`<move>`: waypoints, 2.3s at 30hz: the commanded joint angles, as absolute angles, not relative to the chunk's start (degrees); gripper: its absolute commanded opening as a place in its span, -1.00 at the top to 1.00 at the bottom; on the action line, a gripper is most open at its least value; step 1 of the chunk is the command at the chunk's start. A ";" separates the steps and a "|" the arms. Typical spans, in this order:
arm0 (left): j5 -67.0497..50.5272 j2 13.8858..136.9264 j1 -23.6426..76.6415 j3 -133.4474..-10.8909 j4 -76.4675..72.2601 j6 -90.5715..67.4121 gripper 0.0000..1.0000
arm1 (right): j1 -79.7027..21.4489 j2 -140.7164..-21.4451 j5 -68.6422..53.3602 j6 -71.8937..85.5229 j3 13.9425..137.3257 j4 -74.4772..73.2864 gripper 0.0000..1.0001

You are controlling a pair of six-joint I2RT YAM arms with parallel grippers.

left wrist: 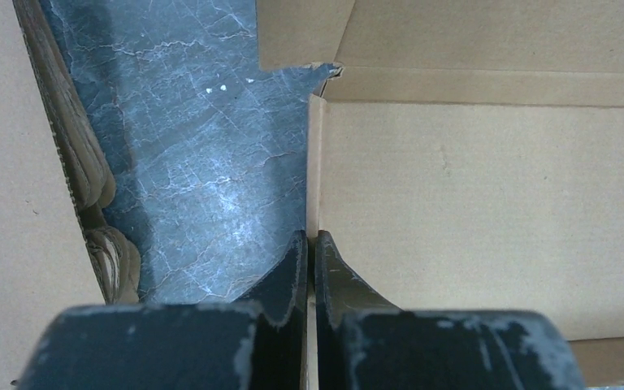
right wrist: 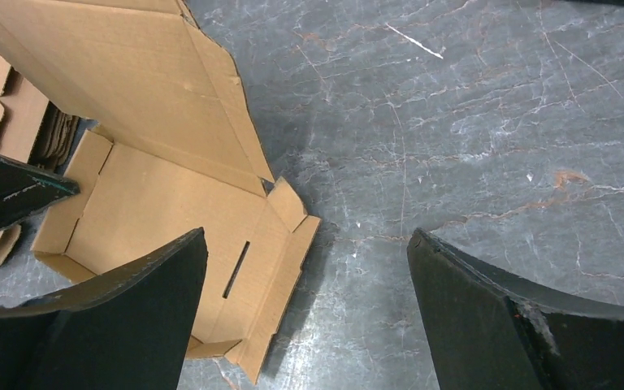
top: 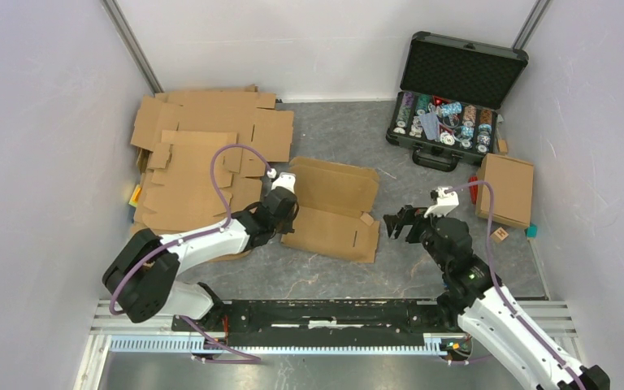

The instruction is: Fold the paper box

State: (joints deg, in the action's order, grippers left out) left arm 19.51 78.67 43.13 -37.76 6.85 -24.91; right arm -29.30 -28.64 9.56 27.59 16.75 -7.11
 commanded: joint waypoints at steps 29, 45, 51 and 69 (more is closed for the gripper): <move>23.21 77.71 42.92 -38.33 6.77 -28.96 0.58 | -30.62 -35.18 -20.59 39.63 13.84 -13.81 -0.08; 19.78 78.06 40.02 -38.28 7.01 -29.66 0.09 | -39.58 -40.15 -12.02 43.96 11.03 -4.20 0.39; 17.74 79.41 38.98 -37.91 6.51 -29.80 0.09 | -41.17 -38.67 -9.65 45.04 10.57 -2.39 0.49; 15.13 81.39 38.16 -38.34 6.02 -29.45 0.10 | -41.44 -42.47 -10.26 43.62 8.42 2.39 0.50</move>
